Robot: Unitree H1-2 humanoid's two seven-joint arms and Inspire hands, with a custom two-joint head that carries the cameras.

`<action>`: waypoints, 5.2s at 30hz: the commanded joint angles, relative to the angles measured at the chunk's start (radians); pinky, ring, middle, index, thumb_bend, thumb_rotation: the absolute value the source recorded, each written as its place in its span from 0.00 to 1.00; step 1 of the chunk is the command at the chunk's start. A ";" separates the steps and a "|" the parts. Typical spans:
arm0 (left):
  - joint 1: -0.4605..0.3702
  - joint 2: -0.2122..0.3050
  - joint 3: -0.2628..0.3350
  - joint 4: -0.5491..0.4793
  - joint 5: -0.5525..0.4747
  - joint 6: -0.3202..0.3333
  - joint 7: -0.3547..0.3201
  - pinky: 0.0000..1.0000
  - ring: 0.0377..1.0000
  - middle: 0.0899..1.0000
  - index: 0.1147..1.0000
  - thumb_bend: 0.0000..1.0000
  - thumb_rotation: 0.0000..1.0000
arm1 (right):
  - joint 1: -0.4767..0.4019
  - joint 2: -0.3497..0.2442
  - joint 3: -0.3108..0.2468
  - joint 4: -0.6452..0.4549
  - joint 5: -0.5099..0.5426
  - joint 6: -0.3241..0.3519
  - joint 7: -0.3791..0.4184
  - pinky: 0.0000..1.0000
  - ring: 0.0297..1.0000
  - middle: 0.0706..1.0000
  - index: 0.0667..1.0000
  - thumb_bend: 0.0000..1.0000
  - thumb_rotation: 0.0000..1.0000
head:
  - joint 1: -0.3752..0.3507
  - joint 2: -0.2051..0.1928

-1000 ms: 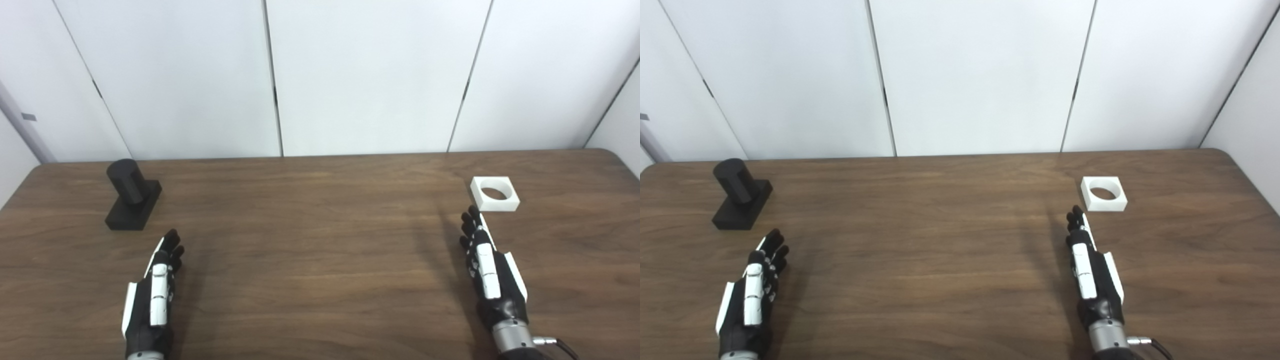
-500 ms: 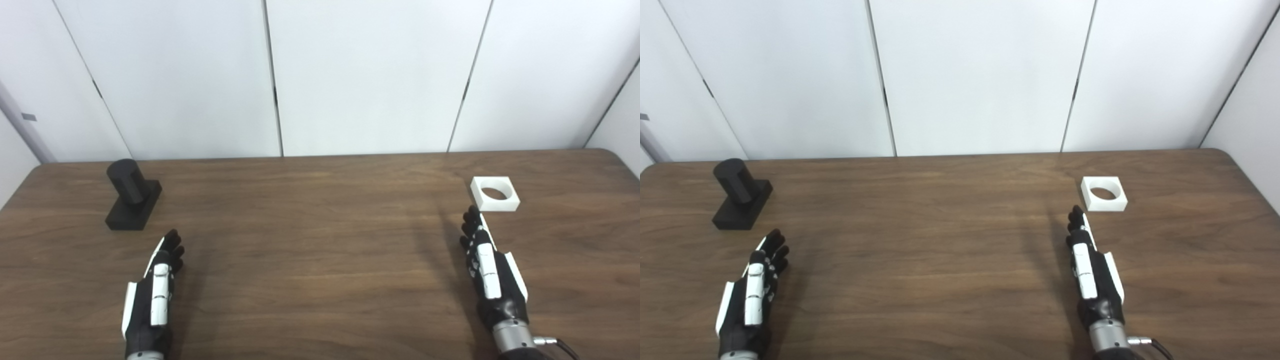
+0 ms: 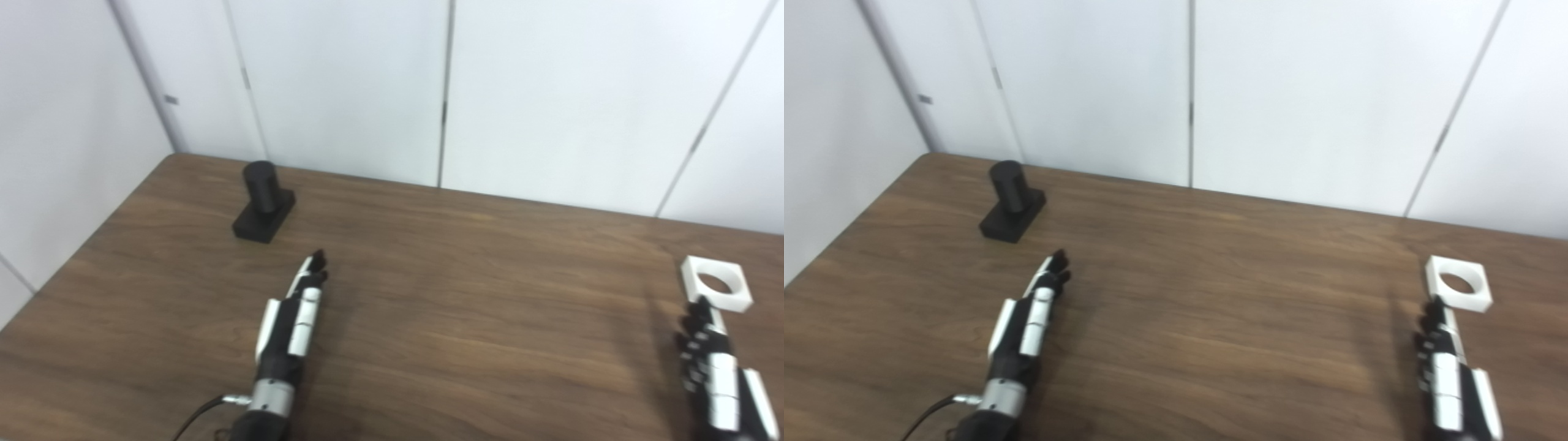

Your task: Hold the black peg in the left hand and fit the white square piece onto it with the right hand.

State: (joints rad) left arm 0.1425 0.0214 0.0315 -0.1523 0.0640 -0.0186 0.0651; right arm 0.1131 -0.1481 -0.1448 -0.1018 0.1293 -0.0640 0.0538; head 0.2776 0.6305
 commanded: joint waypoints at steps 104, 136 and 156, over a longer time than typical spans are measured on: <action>-0.542 0.307 0.060 0.428 0.924 0.488 0.080 1.00 0.94 0.90 0.81 1.00 0.66 | 0.081 0.009 0.003 -0.082 0.030 0.026 -0.017 1.00 1.00 1.00 1.00 0.46 0.99 | -0.002 -0.047; -0.635 0.257 0.125 0.628 1.052 0.488 0.071 1.00 0.96 0.93 0.85 1.00 0.69 | 0.086 -0.011 0.011 -0.093 0.018 0.034 -0.007 1.00 1.00 0.97 1.00 0.50 0.92 | -0.007 -0.034; -0.662 0.216 0.186 0.657 1.158 0.488 0.022 0.92 0.90 0.87 0.76 0.94 0.62 | 0.091 -0.008 0.015 -0.106 0.014 0.040 -0.012 1.00 1.00 0.97 1.00 0.50 0.93 | -0.016 -0.026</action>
State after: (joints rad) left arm -0.4593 0.2188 0.2165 0.5050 1.1923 0.4686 0.0712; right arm 0.1916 -0.1589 -0.1346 -0.1839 0.1386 -0.0301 0.0299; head 0.2608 0.6044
